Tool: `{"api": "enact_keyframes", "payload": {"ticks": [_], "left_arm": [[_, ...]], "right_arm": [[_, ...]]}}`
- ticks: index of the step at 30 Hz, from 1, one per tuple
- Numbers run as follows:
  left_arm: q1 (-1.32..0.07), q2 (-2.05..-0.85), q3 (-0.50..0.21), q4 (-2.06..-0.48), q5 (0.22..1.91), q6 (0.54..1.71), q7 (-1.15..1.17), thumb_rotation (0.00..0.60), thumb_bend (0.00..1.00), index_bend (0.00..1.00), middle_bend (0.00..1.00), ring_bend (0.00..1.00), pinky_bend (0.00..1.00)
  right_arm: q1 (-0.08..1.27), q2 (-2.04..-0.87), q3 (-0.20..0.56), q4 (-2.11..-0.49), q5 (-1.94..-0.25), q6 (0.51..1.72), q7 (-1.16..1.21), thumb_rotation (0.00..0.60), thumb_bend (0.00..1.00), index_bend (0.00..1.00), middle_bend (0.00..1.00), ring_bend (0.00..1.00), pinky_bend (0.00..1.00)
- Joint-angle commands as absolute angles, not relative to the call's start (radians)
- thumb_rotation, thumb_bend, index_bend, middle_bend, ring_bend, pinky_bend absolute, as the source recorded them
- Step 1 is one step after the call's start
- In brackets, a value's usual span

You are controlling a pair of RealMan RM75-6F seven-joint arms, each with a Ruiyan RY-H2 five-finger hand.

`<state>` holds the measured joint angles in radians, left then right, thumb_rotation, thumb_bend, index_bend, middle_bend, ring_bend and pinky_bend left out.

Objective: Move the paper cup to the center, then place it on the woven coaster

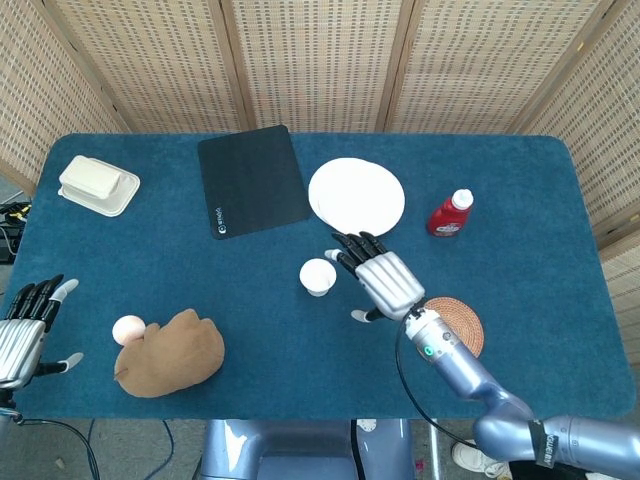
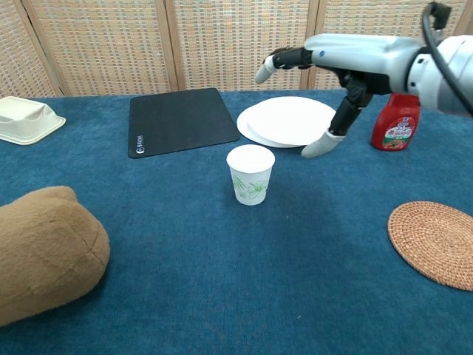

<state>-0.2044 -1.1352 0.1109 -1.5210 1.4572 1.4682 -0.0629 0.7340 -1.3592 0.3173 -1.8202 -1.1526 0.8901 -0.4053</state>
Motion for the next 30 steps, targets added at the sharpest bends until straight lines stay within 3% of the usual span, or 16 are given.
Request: {"api": "enact_keyframes", "payload": {"ticks": [1, 16, 30], "left_arm": [[-0.202, -1.134, 0.106, -1.520, 1.459, 1.461, -0.068, 0.600, 0.10, 0.00, 0.00, 0.00, 0.00], [-0.200, -1.133, 0.076, -1.500, 1.458, 1.401, -0.098, 0.600, 0.10, 0.00, 0.00, 0.00, 0.00], [-0.204, -1.139, 0.057, -1.491, 1.461, 1.350, -0.103, 0.600, 0.10, 0.00, 0.00, 0.00, 0.00]], "right_arm": [[0.788, -1.405, 0.322, -1.777, -1.098, 0.851, -0.437, 0.600, 0.02, 0.15, 0.00, 0.00, 0.00], [0.923, -1.537, 0.289, -1.556, -0.914, 0.786, -0.474, 0.600, 0.02, 0.12, 0.00, 0.00, 0.00], [0.983, -1.602, 0.250, -1.402, -0.868, 0.725, -0.429, 0.600, 0.02, 0.15, 0.00, 0.00, 0.00]]}}
